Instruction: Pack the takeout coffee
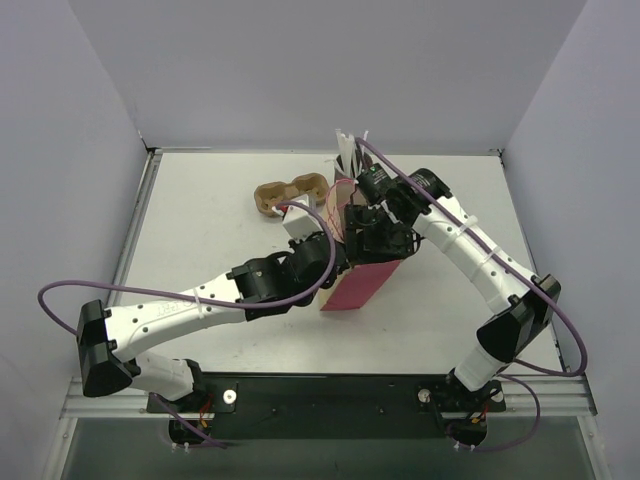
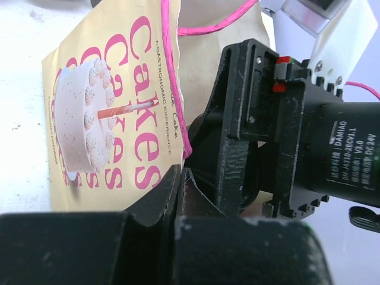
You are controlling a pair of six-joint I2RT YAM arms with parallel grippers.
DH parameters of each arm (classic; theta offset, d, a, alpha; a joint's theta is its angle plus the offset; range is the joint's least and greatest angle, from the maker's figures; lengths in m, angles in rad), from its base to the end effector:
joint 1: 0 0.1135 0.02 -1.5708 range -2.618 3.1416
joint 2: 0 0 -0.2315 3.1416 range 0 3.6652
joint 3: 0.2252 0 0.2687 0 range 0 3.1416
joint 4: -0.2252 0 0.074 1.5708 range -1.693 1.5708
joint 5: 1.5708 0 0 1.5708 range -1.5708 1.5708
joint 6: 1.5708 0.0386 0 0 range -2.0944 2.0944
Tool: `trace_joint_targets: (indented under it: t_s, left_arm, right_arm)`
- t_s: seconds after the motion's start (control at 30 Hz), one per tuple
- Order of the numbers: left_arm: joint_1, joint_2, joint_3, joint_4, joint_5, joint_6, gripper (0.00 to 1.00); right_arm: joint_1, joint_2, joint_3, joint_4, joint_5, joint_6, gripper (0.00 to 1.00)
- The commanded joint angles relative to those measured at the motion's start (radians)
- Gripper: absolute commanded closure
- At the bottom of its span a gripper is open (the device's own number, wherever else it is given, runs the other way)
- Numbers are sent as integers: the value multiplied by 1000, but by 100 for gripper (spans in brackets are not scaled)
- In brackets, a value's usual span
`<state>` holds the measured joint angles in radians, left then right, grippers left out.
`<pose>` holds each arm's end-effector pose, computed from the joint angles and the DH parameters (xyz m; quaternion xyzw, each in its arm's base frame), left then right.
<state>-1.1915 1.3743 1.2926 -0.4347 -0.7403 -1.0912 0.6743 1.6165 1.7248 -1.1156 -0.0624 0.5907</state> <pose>0.1463 -0.2968 0.3284 -0.1414 0.8138 -0.2963 0.4795 0.2677 0.2170 0.3376 -0.0488 0.9589 0.1885 0.2064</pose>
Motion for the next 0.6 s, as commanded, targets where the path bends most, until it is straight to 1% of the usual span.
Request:
trace_joint_targets:
  t_s: [0.0, 0.3, 0.57]
  left_arm:
    - [-10, -47, -13, 83, -16, -64, 100]
    - [-5, -55, -35, 54, -11, -73, 100]
    - [0, -69, -52, 45, -13, -82, 100]
  right_arm:
    - [5, 29, -53, 51, -42, 21, 45]
    - [13, 63, -117, 123, -70, 37, 46]
    - [22, 123, -111, 140, -73, 38, 47]
